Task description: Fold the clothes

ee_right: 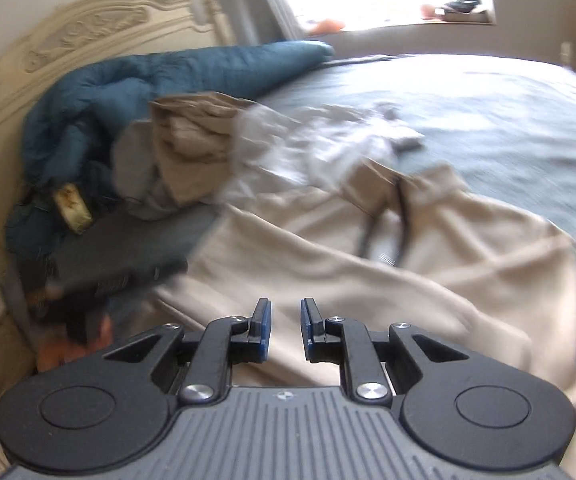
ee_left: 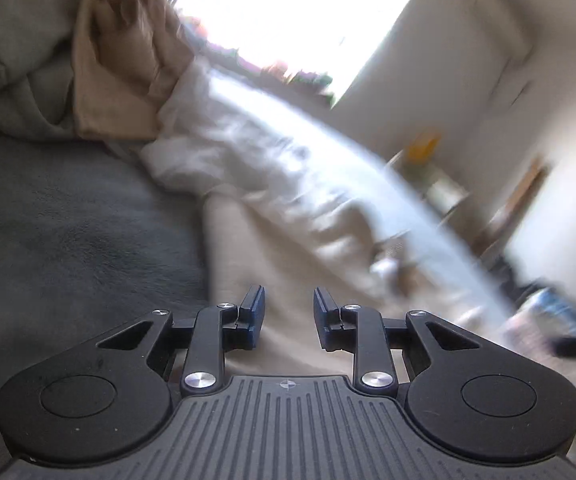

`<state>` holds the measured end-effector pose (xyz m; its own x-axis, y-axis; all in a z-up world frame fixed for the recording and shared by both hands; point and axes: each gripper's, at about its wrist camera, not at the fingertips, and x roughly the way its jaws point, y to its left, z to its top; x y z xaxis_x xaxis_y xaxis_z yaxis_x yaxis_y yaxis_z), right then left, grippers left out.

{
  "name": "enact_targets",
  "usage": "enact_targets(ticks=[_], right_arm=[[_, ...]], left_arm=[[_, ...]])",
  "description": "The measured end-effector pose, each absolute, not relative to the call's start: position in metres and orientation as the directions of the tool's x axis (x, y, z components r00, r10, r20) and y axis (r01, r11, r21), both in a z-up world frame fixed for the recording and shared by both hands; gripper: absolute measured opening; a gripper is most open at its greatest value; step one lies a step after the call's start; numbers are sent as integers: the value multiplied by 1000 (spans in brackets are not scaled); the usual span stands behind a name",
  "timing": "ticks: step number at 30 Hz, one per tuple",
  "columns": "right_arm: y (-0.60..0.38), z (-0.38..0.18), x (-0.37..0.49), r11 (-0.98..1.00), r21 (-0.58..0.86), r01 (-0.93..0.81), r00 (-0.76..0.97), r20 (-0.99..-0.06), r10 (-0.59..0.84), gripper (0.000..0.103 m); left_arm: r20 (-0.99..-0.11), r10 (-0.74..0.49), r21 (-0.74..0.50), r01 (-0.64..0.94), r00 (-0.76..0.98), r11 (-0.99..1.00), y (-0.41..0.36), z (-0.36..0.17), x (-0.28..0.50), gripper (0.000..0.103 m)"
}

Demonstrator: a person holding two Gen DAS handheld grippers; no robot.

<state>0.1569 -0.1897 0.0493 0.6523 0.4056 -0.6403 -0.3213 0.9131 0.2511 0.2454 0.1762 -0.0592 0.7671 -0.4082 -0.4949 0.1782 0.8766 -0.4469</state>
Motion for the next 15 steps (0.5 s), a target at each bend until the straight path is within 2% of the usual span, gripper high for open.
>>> enact_targets(ticks=[2, 6, 7, 12, 15], right_arm=[[-205, 27, 153, 943, 194, -269, 687, -647, 329, 18], [-235, -34, 163, 985, 46, -169, 678, -719, 150, 16], [-244, -43, 162, 986, 51, -159, 686, -712, 148, 12], [-270, -14, 155, 969, 205, -136, 718, -654, 239, 16], [-263, -3, 159, 966, 180, -187, 748, -611, 259, 16]], left_arm=[[-541, -380, -425, 146, 750, 893, 175, -73, 258, 25], [-520, -408, -497, 123, 751, 859, 186, -79, 260, 25], [-519, -411, -505, 119, 749, 855, 187, -78, 259, 25], [-496, -378, -440, 148, 782, 886, 183, -51, 254, 28], [-499, -368, -411, 160, 784, 898, 171, -40, 273, 29]])
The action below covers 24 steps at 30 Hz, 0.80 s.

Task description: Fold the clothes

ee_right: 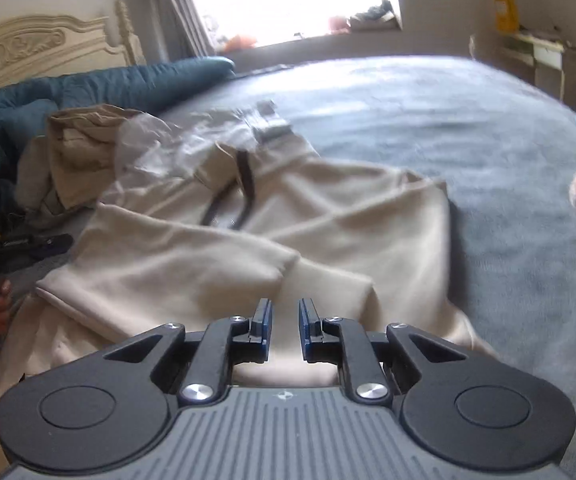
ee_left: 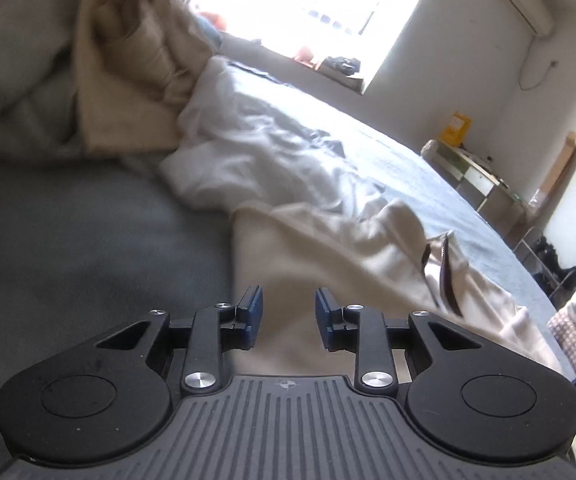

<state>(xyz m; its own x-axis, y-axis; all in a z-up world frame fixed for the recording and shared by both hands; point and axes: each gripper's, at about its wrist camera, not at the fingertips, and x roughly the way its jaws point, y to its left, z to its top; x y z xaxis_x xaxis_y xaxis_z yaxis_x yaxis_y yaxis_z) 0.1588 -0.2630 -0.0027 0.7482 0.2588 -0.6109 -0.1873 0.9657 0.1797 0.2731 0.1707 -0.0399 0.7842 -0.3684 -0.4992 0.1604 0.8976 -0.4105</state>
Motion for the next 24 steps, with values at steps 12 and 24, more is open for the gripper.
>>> enact_targets(ticks=[12, 24], right_arm=[[-269, -69, 179, 984, 69, -163, 792, -586, 172, 13], [-292, -51, 180, 965, 220, -143, 755, -607, 250, 15]], left_arm=[[-567, -302, -430, 37, 766, 902, 171, -67, 338, 29], [-514, -162, -495, -137, 842, 858, 239, -7, 256, 30]])
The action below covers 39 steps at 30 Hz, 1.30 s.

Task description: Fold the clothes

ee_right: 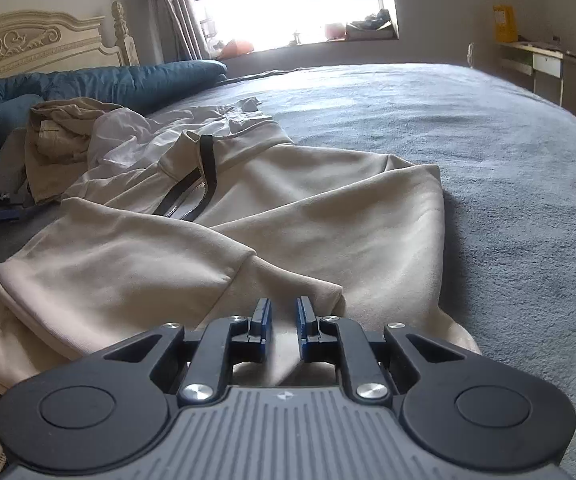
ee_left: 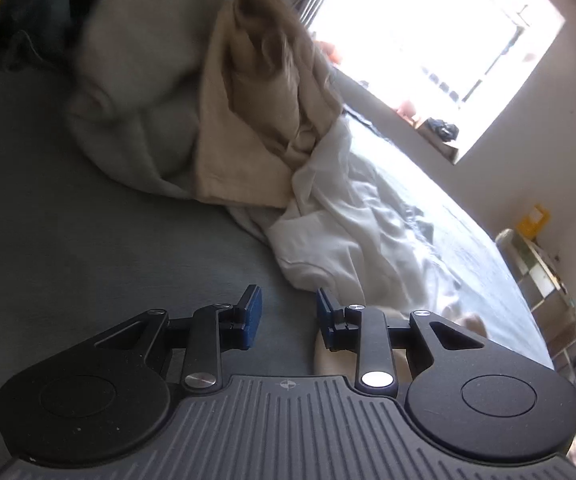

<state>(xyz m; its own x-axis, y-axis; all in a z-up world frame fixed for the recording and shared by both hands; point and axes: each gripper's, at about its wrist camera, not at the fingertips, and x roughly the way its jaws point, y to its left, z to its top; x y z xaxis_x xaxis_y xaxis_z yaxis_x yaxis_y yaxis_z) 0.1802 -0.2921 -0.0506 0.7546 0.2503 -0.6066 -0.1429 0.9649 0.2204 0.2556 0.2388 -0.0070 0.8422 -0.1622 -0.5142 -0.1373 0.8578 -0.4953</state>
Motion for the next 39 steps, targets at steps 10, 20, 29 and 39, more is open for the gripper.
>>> enact_targets(ticks=[10, 20, 29, 39], right_arm=[[-340, 19, 63, 900, 380, -213, 778, -491, 391, 19], [-360, 55, 58, 920, 311, -240, 801, -472, 368, 26], [-326, 48, 181, 917, 105, -386, 791, -474, 387, 40], [-298, -9, 345, 887, 191, -421, 672, -591, 446, 40]], left_arm=[[-559, -308, -288, 167, 770, 943, 171, 27, 123, 44], [-533, -338, -181, 286, 776, 941, 106, 44, 156, 54], [-541, -319, -57, 344, 778, 937, 43, 34, 253, 57], [-599, -331, -12, 405, 729, 914, 10, -5, 379, 57]])
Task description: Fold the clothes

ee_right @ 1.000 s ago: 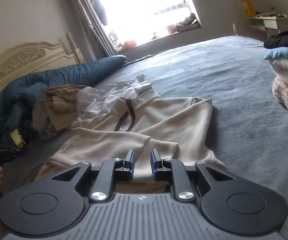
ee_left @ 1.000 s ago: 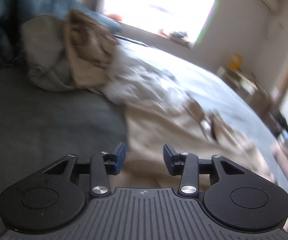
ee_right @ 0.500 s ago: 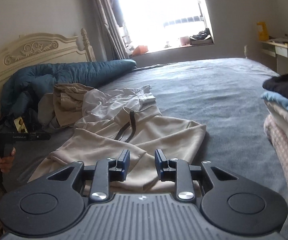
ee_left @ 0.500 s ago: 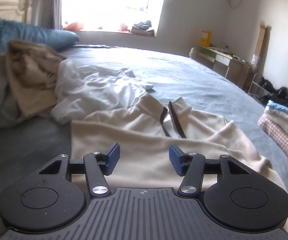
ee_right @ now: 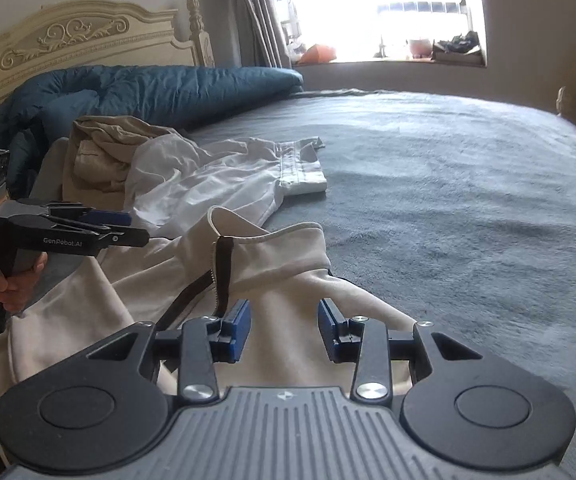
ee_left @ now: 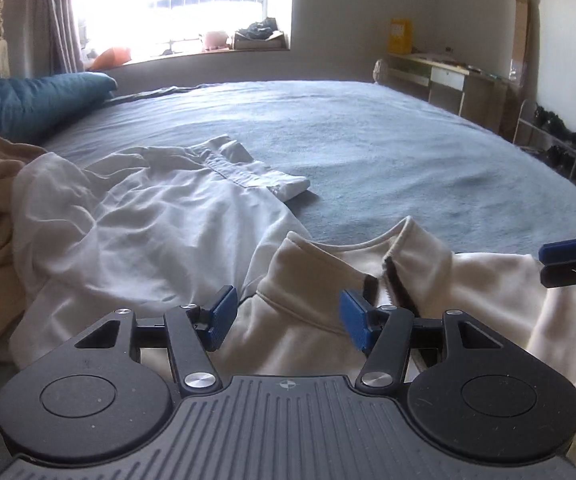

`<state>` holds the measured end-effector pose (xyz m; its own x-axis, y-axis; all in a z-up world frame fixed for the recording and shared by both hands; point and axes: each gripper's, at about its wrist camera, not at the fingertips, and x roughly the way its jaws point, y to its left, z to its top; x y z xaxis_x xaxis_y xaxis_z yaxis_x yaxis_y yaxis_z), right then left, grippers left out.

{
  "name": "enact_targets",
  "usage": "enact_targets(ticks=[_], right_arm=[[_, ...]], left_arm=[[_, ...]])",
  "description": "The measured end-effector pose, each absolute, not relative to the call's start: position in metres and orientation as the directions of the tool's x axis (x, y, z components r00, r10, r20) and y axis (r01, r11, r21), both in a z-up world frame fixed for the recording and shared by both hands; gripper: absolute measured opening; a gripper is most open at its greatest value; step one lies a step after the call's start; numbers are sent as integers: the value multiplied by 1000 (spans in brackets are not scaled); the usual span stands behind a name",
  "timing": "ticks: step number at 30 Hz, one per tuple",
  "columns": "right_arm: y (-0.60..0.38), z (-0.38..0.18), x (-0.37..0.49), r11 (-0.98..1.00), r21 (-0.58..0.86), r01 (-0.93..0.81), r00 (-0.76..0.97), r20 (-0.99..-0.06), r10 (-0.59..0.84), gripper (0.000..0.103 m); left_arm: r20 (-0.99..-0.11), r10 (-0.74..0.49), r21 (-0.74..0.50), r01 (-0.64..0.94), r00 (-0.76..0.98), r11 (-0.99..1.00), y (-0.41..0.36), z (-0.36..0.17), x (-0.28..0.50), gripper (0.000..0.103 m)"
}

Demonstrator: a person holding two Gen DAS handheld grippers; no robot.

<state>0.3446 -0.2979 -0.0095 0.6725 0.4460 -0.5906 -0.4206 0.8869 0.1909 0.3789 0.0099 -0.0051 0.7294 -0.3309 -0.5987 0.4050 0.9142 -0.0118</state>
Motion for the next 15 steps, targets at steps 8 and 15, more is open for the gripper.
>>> enact_targets(ticks=[8, 15], right_arm=[[-291, -41, 453, 858, 355, -370, 581, -633, 512, 40], [-291, -74, 515, 798, 541, -266, 464, -653, 598, 42]], left_arm=[[-632, -441, -143, 463, 637, 875, 11, -33, 431, 53], [-615, -525, -299, 442, 588, 846, 19, -42, 456, 48]])
